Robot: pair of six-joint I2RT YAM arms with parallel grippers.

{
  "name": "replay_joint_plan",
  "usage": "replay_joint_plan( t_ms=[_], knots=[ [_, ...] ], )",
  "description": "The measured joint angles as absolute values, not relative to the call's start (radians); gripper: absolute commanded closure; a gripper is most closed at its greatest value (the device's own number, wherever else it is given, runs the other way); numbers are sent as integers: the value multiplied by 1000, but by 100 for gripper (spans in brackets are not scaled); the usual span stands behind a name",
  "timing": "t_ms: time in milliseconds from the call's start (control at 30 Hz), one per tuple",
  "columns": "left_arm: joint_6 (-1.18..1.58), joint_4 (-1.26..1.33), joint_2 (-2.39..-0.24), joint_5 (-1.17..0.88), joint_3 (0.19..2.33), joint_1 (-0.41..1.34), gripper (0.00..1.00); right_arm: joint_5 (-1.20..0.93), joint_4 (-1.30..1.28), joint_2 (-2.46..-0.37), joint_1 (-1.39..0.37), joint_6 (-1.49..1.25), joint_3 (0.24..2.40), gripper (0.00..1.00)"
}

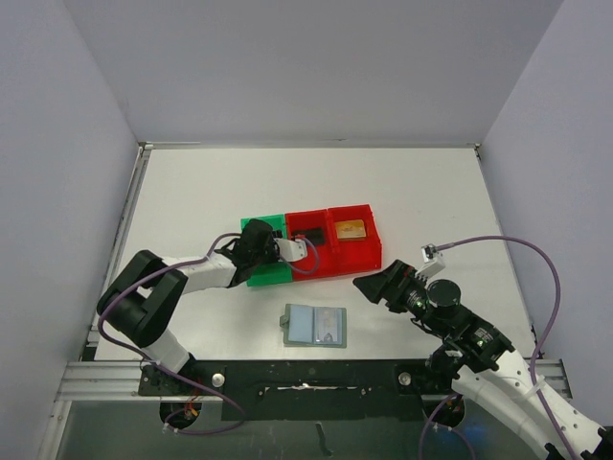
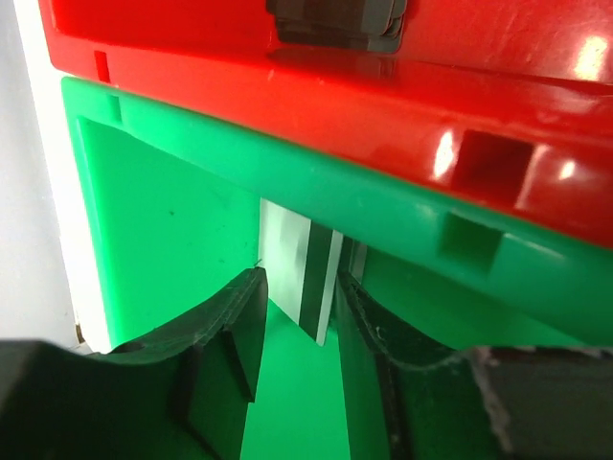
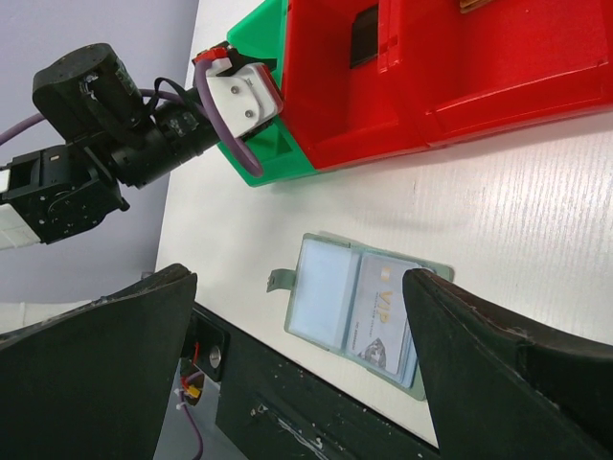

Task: Take the credit cards out of the card holder

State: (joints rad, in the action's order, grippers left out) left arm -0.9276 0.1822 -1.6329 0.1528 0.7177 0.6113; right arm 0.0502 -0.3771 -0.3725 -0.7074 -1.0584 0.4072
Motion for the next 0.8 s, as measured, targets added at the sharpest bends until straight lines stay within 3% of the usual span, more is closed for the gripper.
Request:
replay_joint_plan(
  t_ms=[133, 233, 633, 800],
  knots=[
    [-923, 182, -1629, 153, 717, 612, 56, 51, -377, -384, -707, -1063, 407, 7],
    [-918, 181, -1612, 153, 717, 611, 39, 51, -377, -395, -707, -1066, 407, 7],
    [-824, 177, -1401, 152, 714, 612, 31, 49, -375, -443, -707, -1066, 407, 7],
    [-683, 178, -1237, 132, 714, 614, 18, 49, -369, -482, -707, -1067, 407, 7]
  ],
)
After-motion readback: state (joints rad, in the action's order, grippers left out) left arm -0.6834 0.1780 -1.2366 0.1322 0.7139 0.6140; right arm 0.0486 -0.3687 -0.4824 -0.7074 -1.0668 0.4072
